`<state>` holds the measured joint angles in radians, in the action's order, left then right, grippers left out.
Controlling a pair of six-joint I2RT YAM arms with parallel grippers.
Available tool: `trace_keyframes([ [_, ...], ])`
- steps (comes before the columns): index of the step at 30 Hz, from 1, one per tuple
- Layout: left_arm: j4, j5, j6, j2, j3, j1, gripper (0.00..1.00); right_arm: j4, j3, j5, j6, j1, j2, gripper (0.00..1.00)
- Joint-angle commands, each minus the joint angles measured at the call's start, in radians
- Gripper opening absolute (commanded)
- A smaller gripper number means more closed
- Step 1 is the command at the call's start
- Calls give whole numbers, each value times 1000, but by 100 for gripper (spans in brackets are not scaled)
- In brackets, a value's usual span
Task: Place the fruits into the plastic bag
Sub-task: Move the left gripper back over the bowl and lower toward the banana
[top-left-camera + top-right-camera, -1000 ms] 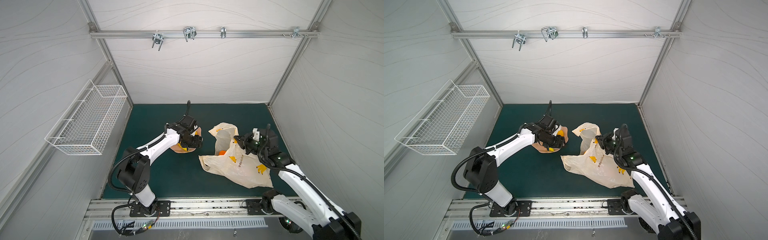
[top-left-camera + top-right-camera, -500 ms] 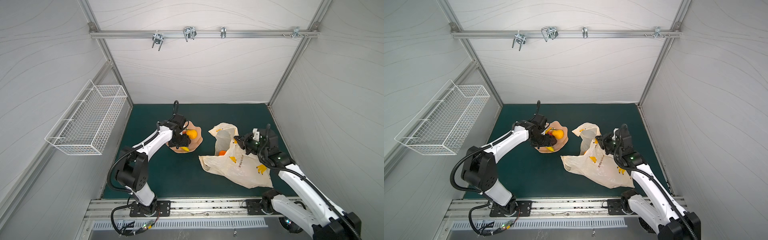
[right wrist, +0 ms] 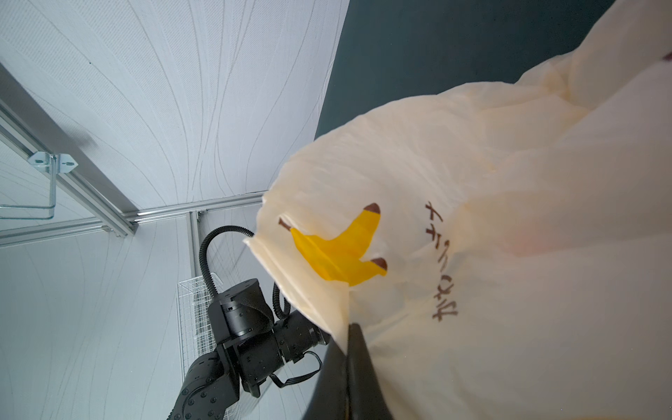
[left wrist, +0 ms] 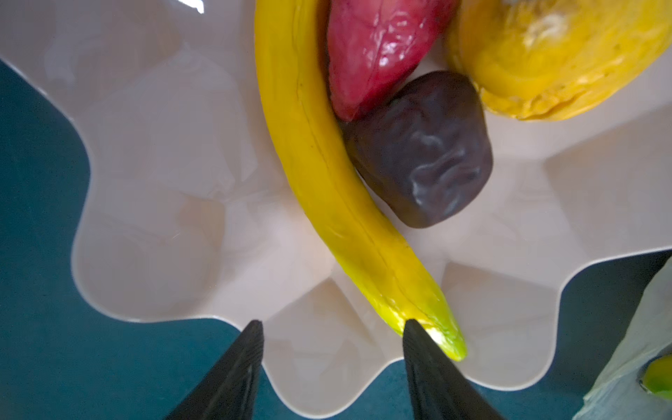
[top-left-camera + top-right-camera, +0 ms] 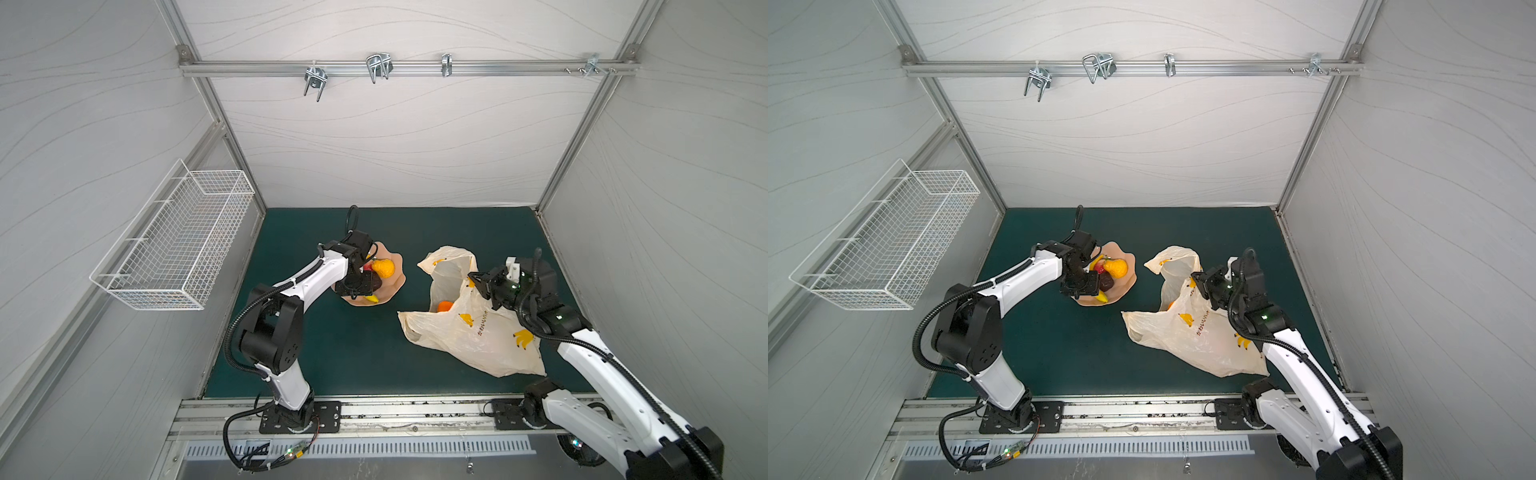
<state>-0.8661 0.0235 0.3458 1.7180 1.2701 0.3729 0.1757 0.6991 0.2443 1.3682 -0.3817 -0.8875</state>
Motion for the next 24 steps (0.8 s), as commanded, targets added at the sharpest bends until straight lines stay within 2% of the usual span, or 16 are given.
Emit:
trace_keyframes([
  [1, -4, 24, 6, 30, 52, -12, 62, 21, 4, -9, 6, 5, 18, 0],
  [24, -4, 12, 16, 196, 166, -60, 56, 38, 4, -5, 3, 5, 36, 0],
])
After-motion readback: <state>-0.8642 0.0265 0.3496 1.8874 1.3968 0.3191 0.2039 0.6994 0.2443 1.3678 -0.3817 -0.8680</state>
